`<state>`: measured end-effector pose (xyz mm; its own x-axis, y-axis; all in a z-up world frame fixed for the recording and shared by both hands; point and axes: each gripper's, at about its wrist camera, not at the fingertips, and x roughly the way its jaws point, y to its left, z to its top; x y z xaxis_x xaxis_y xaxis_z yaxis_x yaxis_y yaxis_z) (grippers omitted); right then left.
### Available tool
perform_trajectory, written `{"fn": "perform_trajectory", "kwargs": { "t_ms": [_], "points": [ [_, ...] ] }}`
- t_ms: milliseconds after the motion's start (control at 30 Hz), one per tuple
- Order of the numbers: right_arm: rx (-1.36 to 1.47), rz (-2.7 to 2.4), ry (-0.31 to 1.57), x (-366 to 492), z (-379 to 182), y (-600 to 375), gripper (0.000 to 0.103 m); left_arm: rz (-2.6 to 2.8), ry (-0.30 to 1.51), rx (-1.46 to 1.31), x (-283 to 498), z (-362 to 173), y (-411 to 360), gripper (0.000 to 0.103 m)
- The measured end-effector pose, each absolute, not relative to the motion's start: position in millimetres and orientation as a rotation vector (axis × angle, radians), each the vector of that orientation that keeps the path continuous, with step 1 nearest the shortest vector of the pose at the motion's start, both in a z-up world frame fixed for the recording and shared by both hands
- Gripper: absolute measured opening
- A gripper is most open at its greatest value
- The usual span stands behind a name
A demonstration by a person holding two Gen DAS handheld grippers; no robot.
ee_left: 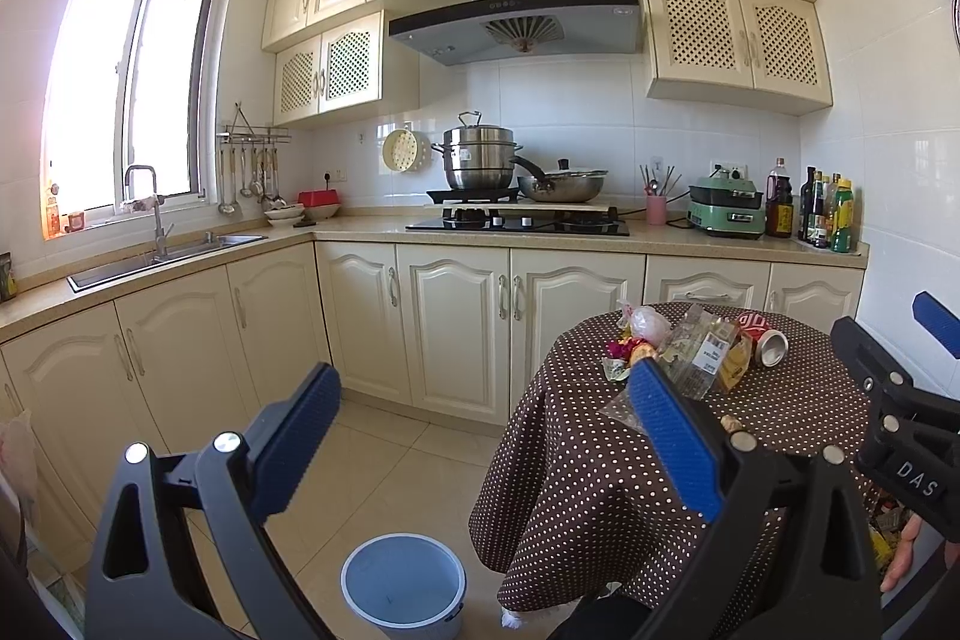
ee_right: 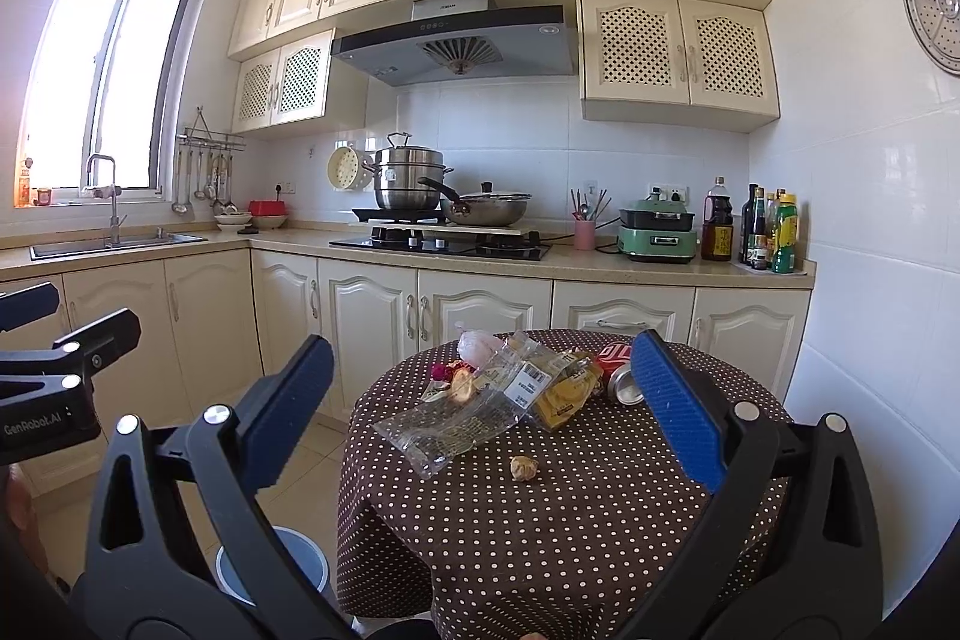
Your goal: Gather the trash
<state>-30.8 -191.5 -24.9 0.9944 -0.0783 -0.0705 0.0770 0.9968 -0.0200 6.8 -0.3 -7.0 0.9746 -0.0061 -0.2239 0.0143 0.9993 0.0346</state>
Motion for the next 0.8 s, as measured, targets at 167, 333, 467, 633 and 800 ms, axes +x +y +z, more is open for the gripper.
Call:
{"fn": "perform_trajectory", "kwargs": {
  "t_ms": [167, 333, 467, 633, 800],
  "points": [
    [-0.016, -0.077, 0.074, -31, -25, -193, 0.097, -0.01, 0.228, 0.036, 8, -7, 1, 0.095],
    [-0.012, -0.075, 0.079, -31, -27, -193, 0.097, -0.011, 0.232, 0.037, 8, -9, 1, 0.095],
    [-0.01, -0.075, 0.084, -30, -27, -195, 0.097, -0.01, 0.238, 0.038, 8, -12, 0, 0.095],
    [-0.01, -0.075, 0.093, -29, -29, -196, 0.097, -0.009, 0.247, 0.04, 11, -12, -1, 0.095],
    [0.006, -0.071, 0.115, -23, -33, -202, 0.097, -0.004, 0.268, 0.045, 18, -16, -1, 0.095]
  ]
}}
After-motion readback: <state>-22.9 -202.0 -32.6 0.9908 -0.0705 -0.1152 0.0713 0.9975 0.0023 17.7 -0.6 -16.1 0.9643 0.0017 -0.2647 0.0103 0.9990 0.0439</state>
